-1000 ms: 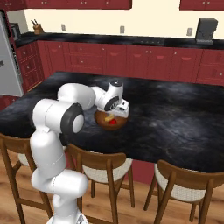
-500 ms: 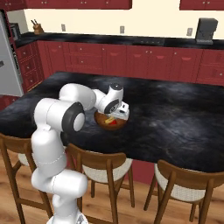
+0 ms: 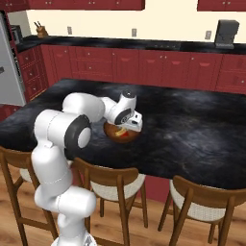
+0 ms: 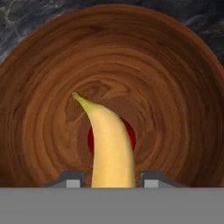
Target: Retrieve the apple and banana from the fridge and place them into the bowl on the dining table.
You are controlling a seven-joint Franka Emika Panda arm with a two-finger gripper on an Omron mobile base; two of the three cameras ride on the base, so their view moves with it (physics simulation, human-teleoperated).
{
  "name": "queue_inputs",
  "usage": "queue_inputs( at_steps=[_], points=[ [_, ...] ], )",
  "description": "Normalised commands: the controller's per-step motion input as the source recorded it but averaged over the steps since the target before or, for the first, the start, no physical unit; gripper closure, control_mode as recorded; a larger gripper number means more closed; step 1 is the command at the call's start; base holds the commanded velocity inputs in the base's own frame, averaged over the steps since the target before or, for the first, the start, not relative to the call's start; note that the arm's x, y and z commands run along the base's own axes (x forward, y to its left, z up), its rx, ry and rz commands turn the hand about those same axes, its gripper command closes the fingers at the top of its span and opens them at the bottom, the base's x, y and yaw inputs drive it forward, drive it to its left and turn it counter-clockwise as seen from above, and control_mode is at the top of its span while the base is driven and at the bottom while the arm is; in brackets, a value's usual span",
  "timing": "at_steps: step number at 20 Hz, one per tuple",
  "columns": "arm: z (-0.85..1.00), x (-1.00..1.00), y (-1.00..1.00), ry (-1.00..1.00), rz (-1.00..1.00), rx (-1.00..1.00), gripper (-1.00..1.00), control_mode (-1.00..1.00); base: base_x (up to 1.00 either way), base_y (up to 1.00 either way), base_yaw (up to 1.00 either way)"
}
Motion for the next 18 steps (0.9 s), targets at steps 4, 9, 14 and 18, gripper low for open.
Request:
queue_inputs(
  at_steps=[4,9,14,18],
  points=[
    [0.76,-0.36,0.03,-0.05,0.00,-0.01,-1.00,-1.00,0.00,0.00,0.00],
    [1.00,-0.26,0.04,-0.01,0.00,-0.07,-1.00,-1.00,0.00,0.00,0.00],
    [0.88,-0.96,0.00,-0.15,0.00,-0.04,-1.00,-1.00,0.00,0.00,0.00],
    [0.54,-1.00,-0.04,-0.25,0.00,0.00,-1.00,-1.00,0.00,0.00,0.00]
  ],
)
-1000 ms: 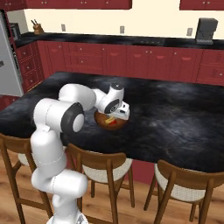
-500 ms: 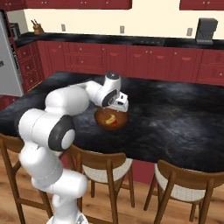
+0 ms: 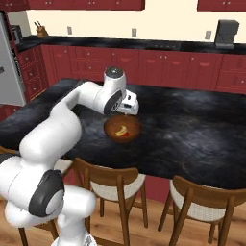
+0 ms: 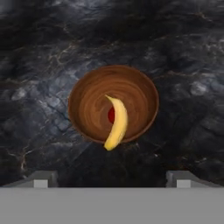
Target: Retrieve the apple and banana from the fridge and place them into the bowl on the dining table.
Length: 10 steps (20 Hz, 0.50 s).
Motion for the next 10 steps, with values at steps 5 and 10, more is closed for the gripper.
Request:
queue_inputs(
  at_steps=[5,10],
  points=[
    [0.32,-1.00,-0.03,-0.19,0.00,0.00,-1.00,-1.00,0.00,0.00,0.00],
    [0.17,-1.00,-0.02,-0.05,0.00,0.00,-1.00,-1.00,0.00,0.00,0.00]
  ],
)
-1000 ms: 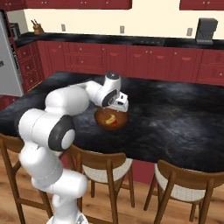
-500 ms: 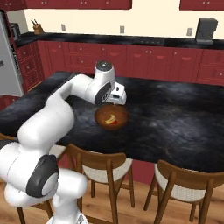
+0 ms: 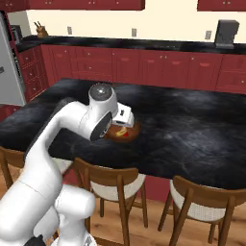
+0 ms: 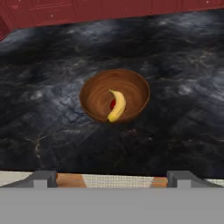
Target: Retrieve the apple and banana from the fridge and place them into the bowl on the dining table.
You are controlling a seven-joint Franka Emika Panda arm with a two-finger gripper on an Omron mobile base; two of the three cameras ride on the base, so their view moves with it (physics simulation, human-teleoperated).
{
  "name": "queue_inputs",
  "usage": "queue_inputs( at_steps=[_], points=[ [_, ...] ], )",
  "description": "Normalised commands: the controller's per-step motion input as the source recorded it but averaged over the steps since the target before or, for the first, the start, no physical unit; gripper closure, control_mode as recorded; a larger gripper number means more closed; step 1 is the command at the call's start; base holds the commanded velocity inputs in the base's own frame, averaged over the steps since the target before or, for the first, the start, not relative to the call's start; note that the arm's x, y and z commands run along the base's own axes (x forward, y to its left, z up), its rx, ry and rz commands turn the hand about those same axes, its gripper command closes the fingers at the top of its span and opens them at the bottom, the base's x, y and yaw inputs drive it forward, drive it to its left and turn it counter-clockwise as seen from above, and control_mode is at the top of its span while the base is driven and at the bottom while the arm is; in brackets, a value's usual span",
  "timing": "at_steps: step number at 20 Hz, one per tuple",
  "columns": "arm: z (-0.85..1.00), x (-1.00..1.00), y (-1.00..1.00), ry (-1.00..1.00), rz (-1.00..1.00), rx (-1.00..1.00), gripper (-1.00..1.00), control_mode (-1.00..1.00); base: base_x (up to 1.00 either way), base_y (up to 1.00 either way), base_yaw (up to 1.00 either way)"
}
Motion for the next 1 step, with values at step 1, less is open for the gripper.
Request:
queue_inputs(
  at_steps=[1],
  points=[
    [0.20,-1.00,-0.04,0.00,0.00,0.00,-1.00,-1.00,0.00,0.00,0.00]
  ],
)
